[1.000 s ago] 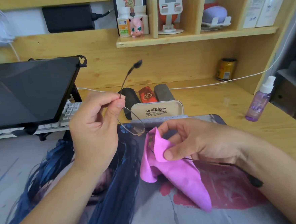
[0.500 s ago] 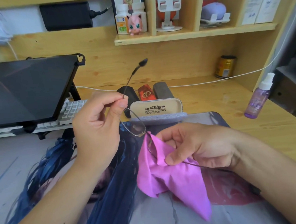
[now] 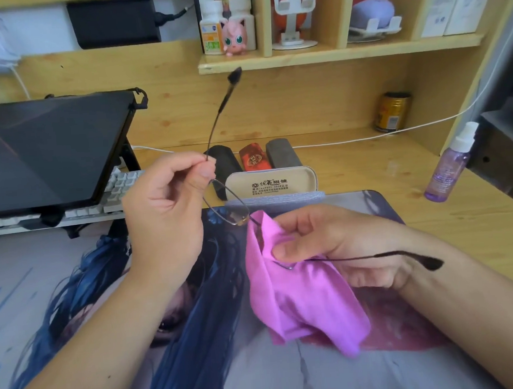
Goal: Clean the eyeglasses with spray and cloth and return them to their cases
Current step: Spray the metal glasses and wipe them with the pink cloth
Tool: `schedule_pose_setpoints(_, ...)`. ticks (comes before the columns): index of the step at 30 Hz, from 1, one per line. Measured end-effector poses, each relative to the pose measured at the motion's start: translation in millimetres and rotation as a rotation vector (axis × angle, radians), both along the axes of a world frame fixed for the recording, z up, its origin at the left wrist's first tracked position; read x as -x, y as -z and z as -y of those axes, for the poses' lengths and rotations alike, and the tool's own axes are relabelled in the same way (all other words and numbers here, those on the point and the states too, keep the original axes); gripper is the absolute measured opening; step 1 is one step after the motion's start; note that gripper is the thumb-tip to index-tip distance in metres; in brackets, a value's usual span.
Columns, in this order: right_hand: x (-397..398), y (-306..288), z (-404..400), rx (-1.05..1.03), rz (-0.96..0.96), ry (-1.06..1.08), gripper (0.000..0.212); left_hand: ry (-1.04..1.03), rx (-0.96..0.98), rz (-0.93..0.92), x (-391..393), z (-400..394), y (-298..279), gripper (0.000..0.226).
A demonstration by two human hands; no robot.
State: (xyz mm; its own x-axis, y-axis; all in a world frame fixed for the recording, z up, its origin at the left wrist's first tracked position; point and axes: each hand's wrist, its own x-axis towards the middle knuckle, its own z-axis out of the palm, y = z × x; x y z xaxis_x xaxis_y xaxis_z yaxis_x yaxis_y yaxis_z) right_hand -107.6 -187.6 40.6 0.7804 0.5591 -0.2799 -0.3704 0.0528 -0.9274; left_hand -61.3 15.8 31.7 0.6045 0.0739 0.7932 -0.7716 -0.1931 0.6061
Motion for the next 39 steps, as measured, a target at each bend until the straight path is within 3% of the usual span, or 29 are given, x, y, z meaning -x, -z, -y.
schedule_pose_setpoints(5,9,-4,-5,0.151,0.157,-0.044,0.006,0.045,-0.026,-0.01,5,6,1,0.019)
schedule_pose_setpoints(14,11,-4,-13,0.134,0.268,0.054,0.048,0.066,0.027,-0.037,0,2,1,0.018)
schedule_pose_setpoints(19,9,-2,-19,0.205,0.315,0.129,0.038,0.084,0.048,-0.025,-1,2,-1,0.024)
schedule_pose_setpoints(22,10,1,-21,0.164,0.296,0.23,0.041,0.086,0.064,-0.018,-2,1,-2,0.023)
schedule_pose_setpoints(24,8,3,-21,0.153,0.256,0.301,0.031,0.077,0.06,-0.01,-2,1,-2,0.02)
schedule_pose_setpoints(29,6,8,-18,0.026,0.174,0.319,0.023,0.051,0.036,0.017,-1,-1,-3,0.017)
schedule_pose_setpoints(32,4,10,-17,-0.062,0.159,0.248,0.022,0.046,0.041,0.017,-1,-2,-3,0.015)
schedule_pose_setpoints(39,4,9,-12,-0.029,0.197,-0.026,0.012,0.066,-0.002,-0.007,2,2,1,0.012)
